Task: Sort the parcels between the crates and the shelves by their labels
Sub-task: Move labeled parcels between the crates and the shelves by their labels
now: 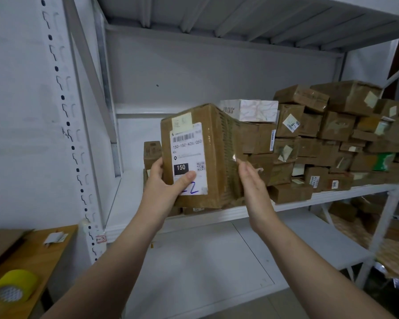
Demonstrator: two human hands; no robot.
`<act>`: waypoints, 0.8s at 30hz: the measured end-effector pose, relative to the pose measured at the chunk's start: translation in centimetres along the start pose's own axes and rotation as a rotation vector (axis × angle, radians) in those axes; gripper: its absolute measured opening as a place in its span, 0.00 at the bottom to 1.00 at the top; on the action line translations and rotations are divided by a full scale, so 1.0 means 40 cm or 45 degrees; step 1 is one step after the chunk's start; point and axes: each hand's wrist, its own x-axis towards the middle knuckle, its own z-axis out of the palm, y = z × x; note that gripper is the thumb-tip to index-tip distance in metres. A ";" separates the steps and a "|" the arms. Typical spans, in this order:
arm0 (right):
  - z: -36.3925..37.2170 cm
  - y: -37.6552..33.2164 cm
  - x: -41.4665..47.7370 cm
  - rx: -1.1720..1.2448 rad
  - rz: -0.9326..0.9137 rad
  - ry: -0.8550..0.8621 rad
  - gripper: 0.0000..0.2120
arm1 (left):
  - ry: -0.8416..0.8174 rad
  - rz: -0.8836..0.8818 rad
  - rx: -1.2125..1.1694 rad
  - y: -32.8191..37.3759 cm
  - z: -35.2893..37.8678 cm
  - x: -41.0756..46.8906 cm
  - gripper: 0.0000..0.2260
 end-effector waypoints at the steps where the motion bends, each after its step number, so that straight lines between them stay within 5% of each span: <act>1: 0.003 -0.001 -0.008 -0.025 0.070 -0.084 0.32 | 0.027 0.039 -0.038 -0.007 0.005 -0.007 0.36; 4: 0.011 0.007 -0.014 0.012 0.164 -0.232 0.54 | 0.048 0.147 -0.140 -0.010 0.018 -0.024 0.23; 10: 0.006 0.043 -0.010 0.347 0.172 -0.218 0.30 | 0.048 0.282 -0.040 -0.002 0.040 -0.054 0.20; 24: -0.007 0.051 -0.008 0.372 0.109 -0.156 0.23 | 0.033 0.251 -0.137 -0.012 0.059 -0.057 0.18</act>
